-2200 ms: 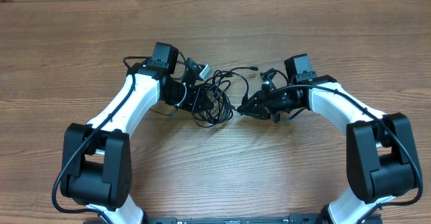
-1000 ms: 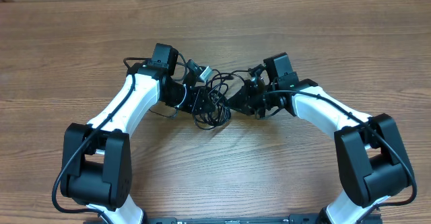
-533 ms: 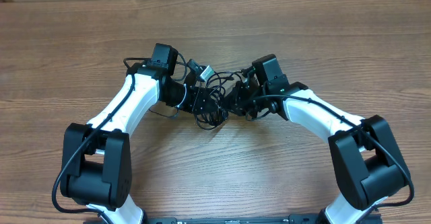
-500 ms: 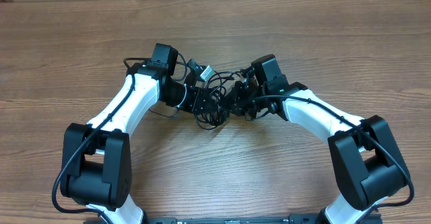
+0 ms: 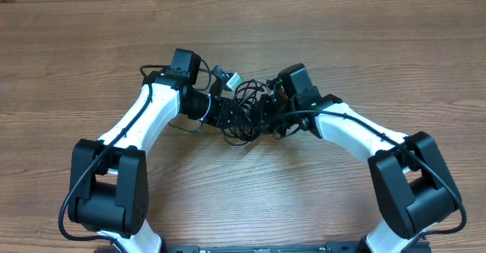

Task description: Untangle cables

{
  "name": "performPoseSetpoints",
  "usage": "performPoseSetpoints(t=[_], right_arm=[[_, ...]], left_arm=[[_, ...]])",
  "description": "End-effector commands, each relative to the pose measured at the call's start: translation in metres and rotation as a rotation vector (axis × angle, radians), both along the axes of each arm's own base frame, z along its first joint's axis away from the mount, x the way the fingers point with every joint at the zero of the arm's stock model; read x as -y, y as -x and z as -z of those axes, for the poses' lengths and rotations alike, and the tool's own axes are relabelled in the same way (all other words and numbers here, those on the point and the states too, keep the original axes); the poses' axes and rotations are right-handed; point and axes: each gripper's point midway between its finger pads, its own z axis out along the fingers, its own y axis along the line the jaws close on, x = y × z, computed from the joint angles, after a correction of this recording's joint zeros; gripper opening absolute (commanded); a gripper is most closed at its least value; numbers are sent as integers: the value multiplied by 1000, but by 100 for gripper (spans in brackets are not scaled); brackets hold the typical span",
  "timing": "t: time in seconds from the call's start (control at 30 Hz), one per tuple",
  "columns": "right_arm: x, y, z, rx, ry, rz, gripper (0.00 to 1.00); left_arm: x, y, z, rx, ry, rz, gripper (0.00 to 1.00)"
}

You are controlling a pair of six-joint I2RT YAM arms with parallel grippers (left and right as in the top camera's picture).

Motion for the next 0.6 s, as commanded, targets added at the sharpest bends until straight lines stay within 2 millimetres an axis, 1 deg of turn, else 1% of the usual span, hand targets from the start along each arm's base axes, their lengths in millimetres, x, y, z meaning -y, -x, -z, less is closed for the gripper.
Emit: performPoseSetpoints(t=[0.0,0.07,0.2,0.23,0.3,0.33,0.4,0.43,0.47,0.5,0.57], right_arm=[[21,-9,-16,77,-52,-49,4],[37,-9,-15,68,-63,-60,4],[63,-3,-16,90,-97,-118,4],[70,-3,-13,85,-89,-116,4],[84,-3,-10,72,-77,-101,8],[90,-4,-9,59,-69,-85,11],[101,-7,-8,46,-65,-53,25],[104,-10,-8,50,-65,-41,34],[108,-13,-8,56,-66,-31,40],[110,-16,-9,62,-68,-18,43],[111,-22,-11,87,-72,-11,47]], left_arm=[[-4,4,-2,42,-28,25,4],[-11,7,5,60,-77,48,4],[-31,8,25,76,-239,57,4],[-35,8,28,77,-269,55,4],[-37,10,28,90,-274,76,4],[-36,11,28,107,-269,102,4],[-37,14,29,149,-269,157,4],[-37,15,29,174,-266,191,4],[-37,18,31,206,-261,231,4],[-38,20,33,236,-256,271,4],[-37,26,38,283,-245,340,4]])
